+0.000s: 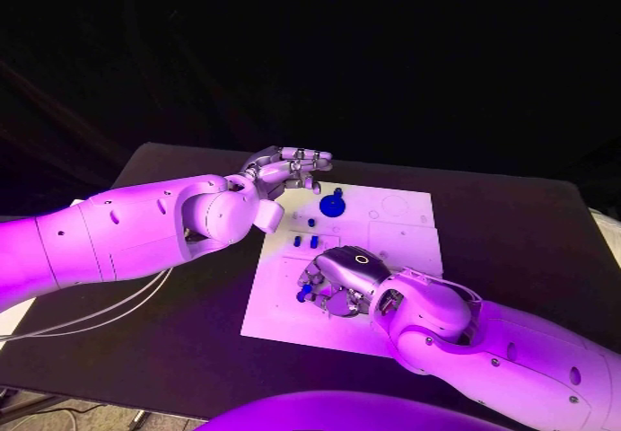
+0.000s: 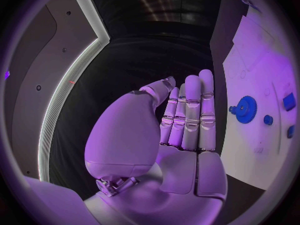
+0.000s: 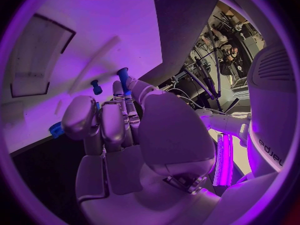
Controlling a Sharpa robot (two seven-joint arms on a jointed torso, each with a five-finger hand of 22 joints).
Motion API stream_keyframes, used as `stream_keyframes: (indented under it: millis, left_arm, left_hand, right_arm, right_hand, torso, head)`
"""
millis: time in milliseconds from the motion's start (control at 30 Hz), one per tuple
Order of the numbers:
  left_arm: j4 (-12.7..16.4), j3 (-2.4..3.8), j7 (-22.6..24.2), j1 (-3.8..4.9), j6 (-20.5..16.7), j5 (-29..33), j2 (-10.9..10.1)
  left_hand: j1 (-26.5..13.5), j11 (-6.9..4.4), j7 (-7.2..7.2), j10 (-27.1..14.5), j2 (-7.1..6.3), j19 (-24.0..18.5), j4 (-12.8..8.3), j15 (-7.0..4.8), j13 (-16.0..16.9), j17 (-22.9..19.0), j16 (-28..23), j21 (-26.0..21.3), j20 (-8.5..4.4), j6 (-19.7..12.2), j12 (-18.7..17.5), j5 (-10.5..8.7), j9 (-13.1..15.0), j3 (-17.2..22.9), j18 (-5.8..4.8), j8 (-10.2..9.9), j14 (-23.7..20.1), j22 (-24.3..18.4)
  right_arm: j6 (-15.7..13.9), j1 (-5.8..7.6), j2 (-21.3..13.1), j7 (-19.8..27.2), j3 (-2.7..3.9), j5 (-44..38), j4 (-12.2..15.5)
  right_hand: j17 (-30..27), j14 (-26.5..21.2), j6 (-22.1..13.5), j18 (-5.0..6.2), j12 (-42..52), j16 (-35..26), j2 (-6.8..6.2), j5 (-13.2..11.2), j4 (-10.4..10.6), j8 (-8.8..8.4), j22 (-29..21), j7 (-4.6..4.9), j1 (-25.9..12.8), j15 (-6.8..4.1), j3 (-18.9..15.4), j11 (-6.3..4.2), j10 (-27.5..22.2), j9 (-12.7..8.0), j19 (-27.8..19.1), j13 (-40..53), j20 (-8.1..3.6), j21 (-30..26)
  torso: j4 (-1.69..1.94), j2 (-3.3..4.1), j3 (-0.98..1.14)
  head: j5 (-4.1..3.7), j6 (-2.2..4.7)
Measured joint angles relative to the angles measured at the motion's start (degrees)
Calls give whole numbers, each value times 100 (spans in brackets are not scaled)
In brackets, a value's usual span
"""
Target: Assemble the parts on the task board
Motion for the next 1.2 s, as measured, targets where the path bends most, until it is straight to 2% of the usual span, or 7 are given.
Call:
stream_keyframes:
  millis: [233,433,600,833,933,1067,1200]
  left_arm:
    - [0,-2,0,0,0,0,-2]
    - [-10,-2,-2,0,2,0,0]
    - [-21,-1,-3,-1,4,-1,-6]
    - [-36,-1,-6,-3,4,-1,-38]
    - [-39,-1,-7,-8,4,-1,-49]
    - [-40,-2,-8,-20,3,-1,-60]
    - [-40,-2,-9,-38,3,-1,-71]
  left_hand:
    - [0,0,0,0,0,0,0,0,0,0,0,0,0,0,0,0,0,0,0,0,0,0]
    - [0,0,0,0,0,0,0,0,0,0,0,0,0,0,0,0,0,0,0,0,0,0]
    - [0,0,0,0,0,0,0,0,0,0,0,0,0,0,0,0,0,0,0,0,0,0]
    - [0,0,0,0,0,0,0,0,0,0,0,0,0,0,0,0,0,0,0,0,0,0]
    - [0,0,0,0,0,0,0,0,0,0,0,0,0,0,0,0,0,0,0,0,0,0]
    - [0,0,0,0,0,0,0,0,0,0,0,0,0,0,0,0,1,0,0,0,0,0]
    - [0,0,0,0,0,0,0,0,0,0,0,0,0,0,0,0,1,0,0,0,0,0]
  right_arm:
    - [-86,-11,-16,0,-17,6,-31]
    - [-490,-29,-136,69,-17,65,89]
    - [-867,-40,-451,200,27,246,297]
    - [-1254,29,-1321,349,242,998,843]
    - [-1309,105,-1797,348,300,1458,1086]
    - [-1302,158,-2334,248,328,1914,1264]
    - [-1157,168,-2677,-9,338,2103,1379]
  right_hand:
    - [-331,-8,-707,0,-142,-237,-263,-24,85,-10,-594,95,-247,111,-286,137,-576,-166,-287,-9,117,-400]
    - [-467,-8,-849,0,-115,-320,-269,-13,76,-10,-823,97,-251,111,-526,147,-730,-167,-344,-2,117,-537]
    - [-474,-8,-827,0,83,-320,-269,257,117,-10,-824,119,-251,111,-705,154,-674,-147,-344,24,116,-567]
    - [-239,-11,-502,0,459,-112,-190,366,109,79,-360,83,-173,107,-728,55,-51,-114,-121,117,82,-259]
    - [52,-5,-410,1,699,132,-162,398,109,102,64,10,-145,8,-728,-38,366,-114,58,239,5,23]
    - [295,-15,-300,-93,1084,342,-163,436,189,145,385,-98,-152,-110,-809,-182,833,-109,175,540,-112,248]
    - [445,-11,-191,-92,1725,485,-200,513,491,251,638,-209,-629,-157,-1111,-303,1116,-87,259,1150,-196,425]
  torso:
    - [-5,0,3]
    - [-7,-1,9]
    - [-19,-8,8]
    - [-68,-33,4]
    - [-105,-46,4]
    - [-165,-64,4]
    - [-225,-74,11]
  head:
    - [-1,10]
    - [-4,27]
    - [-31,48]
    - [-103,75]
    - [-143,88]
    - [-213,105]
    - [-301,125]
